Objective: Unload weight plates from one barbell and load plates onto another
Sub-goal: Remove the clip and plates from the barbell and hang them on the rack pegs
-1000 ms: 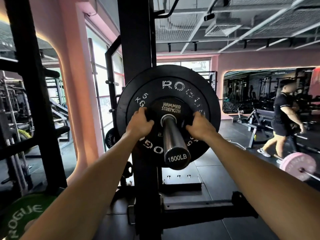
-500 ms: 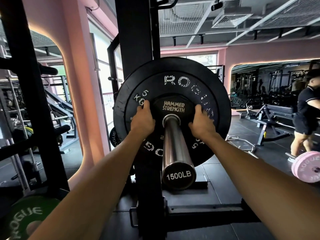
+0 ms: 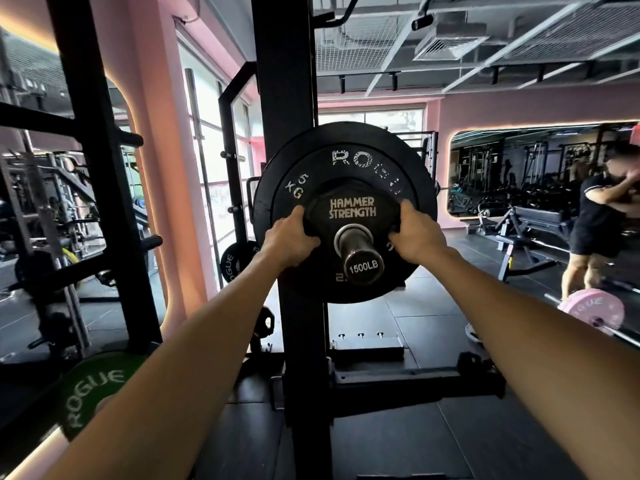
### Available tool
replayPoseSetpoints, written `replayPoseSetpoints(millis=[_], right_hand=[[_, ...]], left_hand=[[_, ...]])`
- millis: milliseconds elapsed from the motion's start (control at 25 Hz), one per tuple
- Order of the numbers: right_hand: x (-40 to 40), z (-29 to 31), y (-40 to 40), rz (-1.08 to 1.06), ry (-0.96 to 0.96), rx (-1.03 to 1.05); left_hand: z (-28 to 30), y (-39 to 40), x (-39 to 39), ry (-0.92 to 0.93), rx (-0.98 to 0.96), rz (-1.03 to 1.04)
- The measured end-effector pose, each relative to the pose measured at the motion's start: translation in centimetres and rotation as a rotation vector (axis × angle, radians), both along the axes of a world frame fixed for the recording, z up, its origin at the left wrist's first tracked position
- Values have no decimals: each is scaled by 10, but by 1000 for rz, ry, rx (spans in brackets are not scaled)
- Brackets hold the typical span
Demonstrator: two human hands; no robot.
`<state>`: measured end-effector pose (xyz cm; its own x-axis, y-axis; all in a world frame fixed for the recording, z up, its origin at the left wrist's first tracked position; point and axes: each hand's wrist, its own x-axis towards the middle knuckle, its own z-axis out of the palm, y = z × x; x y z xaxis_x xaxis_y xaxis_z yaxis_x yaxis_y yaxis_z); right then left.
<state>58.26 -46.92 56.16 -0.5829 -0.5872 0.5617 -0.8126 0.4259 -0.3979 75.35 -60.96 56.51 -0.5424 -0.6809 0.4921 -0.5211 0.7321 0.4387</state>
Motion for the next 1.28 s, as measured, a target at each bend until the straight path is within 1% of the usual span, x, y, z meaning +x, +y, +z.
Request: replayPoseSetpoints(millis=[120, 240, 520, 720, 960, 1080, 1280], right_hand=[[30, 1, 39, 7, 17, -14], [58, 3, 74, 28, 19, 9], [116, 16, 141, 81, 31, 19], [163, 29, 162, 178, 44, 12], [243, 39, 148, 281, 44, 2], [294, 41, 118, 299, 46, 3], [385, 36, 48, 323, 51, -18]], left_hand=[[-2, 39, 27, 9, -96, 32], [-3, 78, 54, 24, -138, 34], [12, 145, 116, 23, -177, 46], [20, 176, 174, 41, -165, 110], [30, 177, 264, 49, -176, 197], [35, 151, 318, 43, -181, 235], [35, 85, 412, 29, -191, 242]])
